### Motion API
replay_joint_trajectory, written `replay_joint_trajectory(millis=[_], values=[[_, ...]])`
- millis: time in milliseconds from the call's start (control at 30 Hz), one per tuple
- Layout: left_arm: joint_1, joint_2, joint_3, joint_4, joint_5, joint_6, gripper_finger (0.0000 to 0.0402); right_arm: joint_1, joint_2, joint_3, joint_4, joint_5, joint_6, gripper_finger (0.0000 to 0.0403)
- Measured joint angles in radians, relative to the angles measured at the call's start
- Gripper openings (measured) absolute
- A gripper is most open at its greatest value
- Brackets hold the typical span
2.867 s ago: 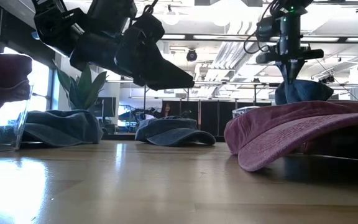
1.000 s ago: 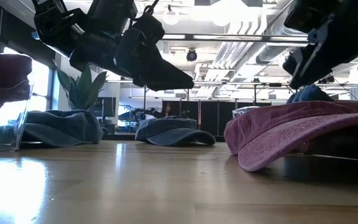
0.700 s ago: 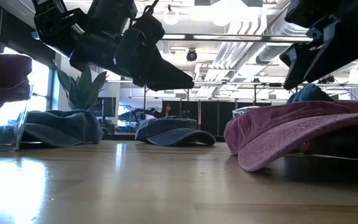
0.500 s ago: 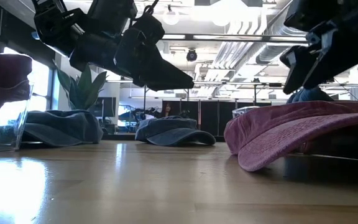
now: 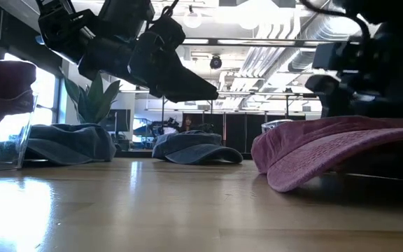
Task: Pick & Place hat
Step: Put the red cap into the bottom transparent bin
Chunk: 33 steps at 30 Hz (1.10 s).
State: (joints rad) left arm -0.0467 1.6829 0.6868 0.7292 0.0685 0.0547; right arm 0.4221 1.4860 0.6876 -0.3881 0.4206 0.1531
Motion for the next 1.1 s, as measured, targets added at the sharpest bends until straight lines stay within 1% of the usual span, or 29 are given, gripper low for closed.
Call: replay_joint_trajectory(millis=[67,200,233,267,333,400,500,533,567,633,733,800,867,967,1033,1100], values=[[0.0,0.0,0.0,0.0,0.0,0.0,0.017,-0.003,0.008,0.0,0.0,-0.003,0.01,0.0138],[0.0,0.0,0.0,0.0,0.0,0.0,0.017,-0.003,-0.013,0.001,-0.001,-0.013,0.026,0.0035],[0.0,0.0,0.0,0.0,0.0,0.0,0.017,-0.003,-0.025,0.004,-0.01,-0.018,0.027,0.0018],[0.0,0.0,0.0,0.0,0.0,0.0,0.017,-0.003,-0.037,0.012,-0.028,-0.018,0.027,0.001],[0.0,0.0,0.0,-0.001,0.0,0.0,0.017,-0.003,-0.064,0.048,-0.076,0.012,0.047,0.0018],[0.0,0.0,0.0,-0.006,0.0,0.0,0.017,-0.003,-0.094,0.098,-0.151,0.065,0.06,0.0022],[0.0,-0.006,-0.001,-0.017,0.0,0.0,0.017,-0.004,-0.134,0.183,-0.267,0.142,0.038,0.0006],[0.0,-0.013,-0.001,-0.02,0.0,0.0,0.017,-0.004,-0.144,0.209,-0.297,0.15,0.028,0.0003],[-0.002,-0.022,-0.001,-0.017,0.0,0.0,0.017,-0.008,-0.153,0.23,-0.318,0.143,0.024,0.0006],[-0.013,-0.027,0.0,-0.013,-0.002,0.0,0.017,-0.021,-0.162,0.256,-0.326,0.096,0.025,0.0017],[-0.031,-0.025,-0.001,-0.025,-0.025,0.025,0.017,-0.045,-0.158,0.257,-0.329,-0.012,0.021,0.0041],[-0.039,-0.025,0.0,-0.022,-0.05,0.044,0.017,-0.065,-0.157,0.241,-0.325,-0.076,0.031,0.0065],[-0.047,-0.025,0.0,-0.025,-0.066,0.047,0.017,-0.089,-0.157,0.216,-0.326,-0.141,0.065,0.0096],[-0.046,-0.025,0.0,-0.025,-0.073,0.047,0.017,-0.124,-0.156,0.178,-0.32,-0.23,0.115,0.0156],[-0.046,-0.025,0.0,-0.025,-0.074,0.047,0.017,-0.134,-0.156,0.145,-0.284,-0.259,0.109,0.0199],[-0.046,-0.025,0.0,-0.023,-0.074,0.048,0.017,-0.133,-0.156,0.103,-0.217,-0.263,0.078,0.0237]])
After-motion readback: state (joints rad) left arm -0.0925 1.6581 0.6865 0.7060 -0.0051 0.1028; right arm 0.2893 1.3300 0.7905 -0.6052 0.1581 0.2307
